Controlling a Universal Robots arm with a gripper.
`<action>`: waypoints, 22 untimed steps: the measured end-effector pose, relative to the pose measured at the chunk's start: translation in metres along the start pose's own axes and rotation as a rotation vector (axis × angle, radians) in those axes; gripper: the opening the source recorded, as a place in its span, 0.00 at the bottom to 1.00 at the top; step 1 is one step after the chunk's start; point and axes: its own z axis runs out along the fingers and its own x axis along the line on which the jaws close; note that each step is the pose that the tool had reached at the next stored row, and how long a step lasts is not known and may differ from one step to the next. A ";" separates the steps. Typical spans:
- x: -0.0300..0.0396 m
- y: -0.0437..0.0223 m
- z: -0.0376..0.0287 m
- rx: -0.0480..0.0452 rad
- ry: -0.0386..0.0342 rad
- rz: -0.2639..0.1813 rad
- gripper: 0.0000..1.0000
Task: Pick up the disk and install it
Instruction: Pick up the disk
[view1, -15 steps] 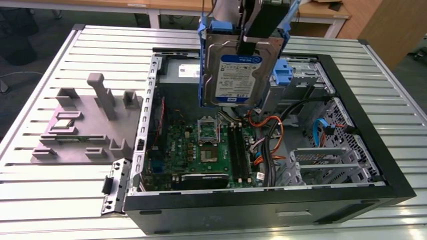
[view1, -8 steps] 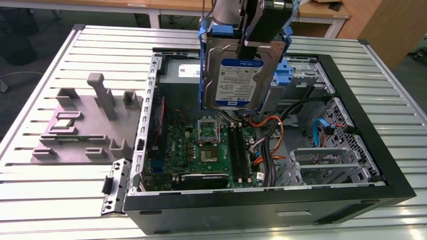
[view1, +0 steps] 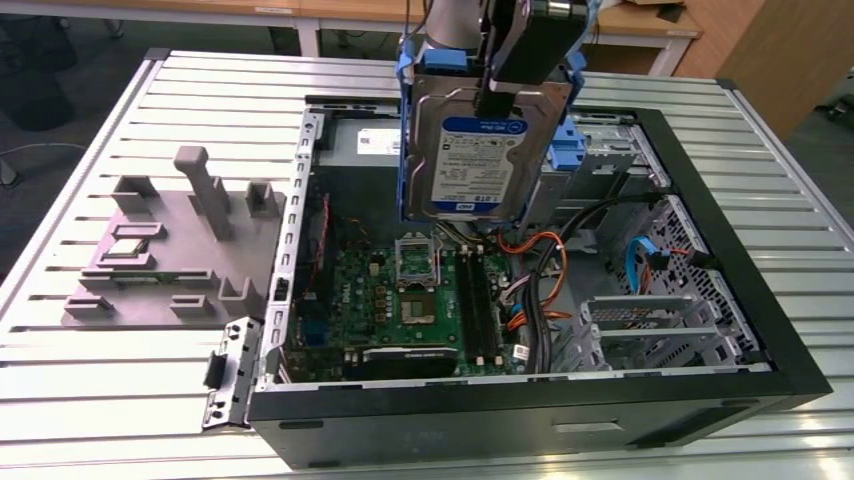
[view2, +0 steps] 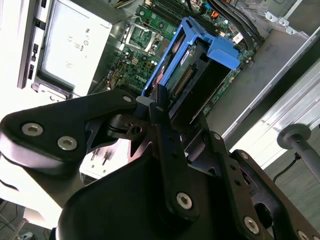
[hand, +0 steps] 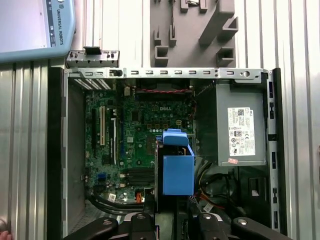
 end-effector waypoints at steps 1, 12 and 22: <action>0.0000 0.0000 -0.0004 0.0000 0.0000 0.000 0.35; 0.0015 -0.0001 -0.0011 0.0000 0.0000 0.000 0.35; 0.0124 -0.0010 -0.0017 0.0000 0.0001 0.000 0.35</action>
